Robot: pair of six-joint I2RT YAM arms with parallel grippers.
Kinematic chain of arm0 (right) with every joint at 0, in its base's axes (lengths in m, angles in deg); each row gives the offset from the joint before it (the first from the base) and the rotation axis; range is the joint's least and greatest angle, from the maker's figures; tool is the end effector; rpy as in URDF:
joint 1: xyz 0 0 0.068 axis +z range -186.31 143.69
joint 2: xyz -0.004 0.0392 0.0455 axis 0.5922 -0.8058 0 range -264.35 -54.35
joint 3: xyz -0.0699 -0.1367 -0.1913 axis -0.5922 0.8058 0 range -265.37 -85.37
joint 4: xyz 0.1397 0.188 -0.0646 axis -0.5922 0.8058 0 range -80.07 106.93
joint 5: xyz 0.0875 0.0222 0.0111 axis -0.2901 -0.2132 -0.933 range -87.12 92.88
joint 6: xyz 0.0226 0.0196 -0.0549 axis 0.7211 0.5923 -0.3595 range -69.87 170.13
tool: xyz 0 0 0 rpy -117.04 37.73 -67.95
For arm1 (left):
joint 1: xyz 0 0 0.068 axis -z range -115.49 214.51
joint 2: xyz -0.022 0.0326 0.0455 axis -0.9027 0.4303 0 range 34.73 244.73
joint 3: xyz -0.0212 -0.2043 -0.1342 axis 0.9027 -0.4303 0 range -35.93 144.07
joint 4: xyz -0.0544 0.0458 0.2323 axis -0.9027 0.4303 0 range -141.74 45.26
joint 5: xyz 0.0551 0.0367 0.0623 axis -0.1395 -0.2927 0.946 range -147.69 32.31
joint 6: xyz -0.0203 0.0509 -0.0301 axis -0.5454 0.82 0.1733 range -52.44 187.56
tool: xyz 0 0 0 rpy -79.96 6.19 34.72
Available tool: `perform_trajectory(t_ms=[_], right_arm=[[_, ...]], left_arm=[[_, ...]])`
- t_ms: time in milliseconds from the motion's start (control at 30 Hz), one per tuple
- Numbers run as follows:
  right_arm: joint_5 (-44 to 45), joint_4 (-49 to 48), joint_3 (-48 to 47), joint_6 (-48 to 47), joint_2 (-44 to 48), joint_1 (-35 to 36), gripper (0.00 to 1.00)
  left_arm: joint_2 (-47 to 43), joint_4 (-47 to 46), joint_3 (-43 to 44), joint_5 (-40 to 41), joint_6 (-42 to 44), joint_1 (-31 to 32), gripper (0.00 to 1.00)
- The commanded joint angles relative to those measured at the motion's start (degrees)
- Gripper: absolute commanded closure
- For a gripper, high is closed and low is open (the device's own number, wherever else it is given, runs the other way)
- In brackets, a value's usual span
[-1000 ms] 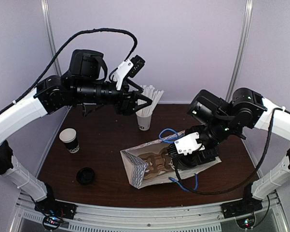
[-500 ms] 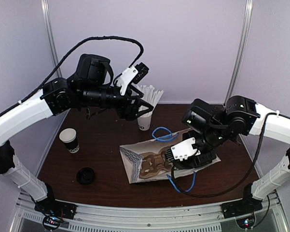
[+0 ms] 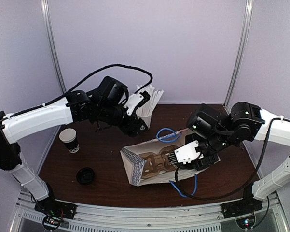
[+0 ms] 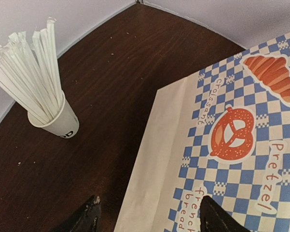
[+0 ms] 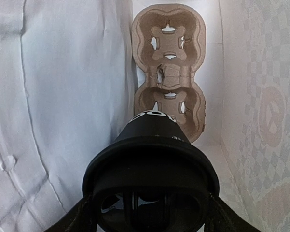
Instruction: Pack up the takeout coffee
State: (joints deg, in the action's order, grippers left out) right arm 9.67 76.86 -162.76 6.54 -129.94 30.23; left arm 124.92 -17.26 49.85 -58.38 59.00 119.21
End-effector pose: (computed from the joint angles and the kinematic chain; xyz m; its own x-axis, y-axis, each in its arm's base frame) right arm 0.0989 0.2139 0.2985 0.3528 -0.9069 -0.2305 -0.8945 -0.2546 -0.3676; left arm 0.1985 -0.2814 0.3152 -0.4810 0.4218 -0.7685 0.7583 0.6402 -0.1233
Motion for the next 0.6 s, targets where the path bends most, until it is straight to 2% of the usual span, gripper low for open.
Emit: perform_trajectory(t_ms=[0, 167, 333, 567], right_arm=[[3.54, -3.91, 1.03, -0.5, 0.13, 0.86, 0.52], [4.38, -4.12, 1.79, -1.26, 0.54, 1.04, 0.52], [2.54, -2.71, 1.47, -1.76, 1.37, 1.04, 0.52], [2.34, -5.16, 3.54, -2.78, 3.06, 1.6, 0.52]], left_arm=[[1.69, -2.49, 0.81, -4.89, -1.55, -0.08, 0.3], [1.45, -3.12, 0.88, -10.38, -1.91, -0.04, 0.32], [0.64, -7.87, -3.3, -17.01, -3.4, -0.03, 0.33], [0.99, -11.37, -5.81, -19.84, -5.35, -0.02, 0.37]])
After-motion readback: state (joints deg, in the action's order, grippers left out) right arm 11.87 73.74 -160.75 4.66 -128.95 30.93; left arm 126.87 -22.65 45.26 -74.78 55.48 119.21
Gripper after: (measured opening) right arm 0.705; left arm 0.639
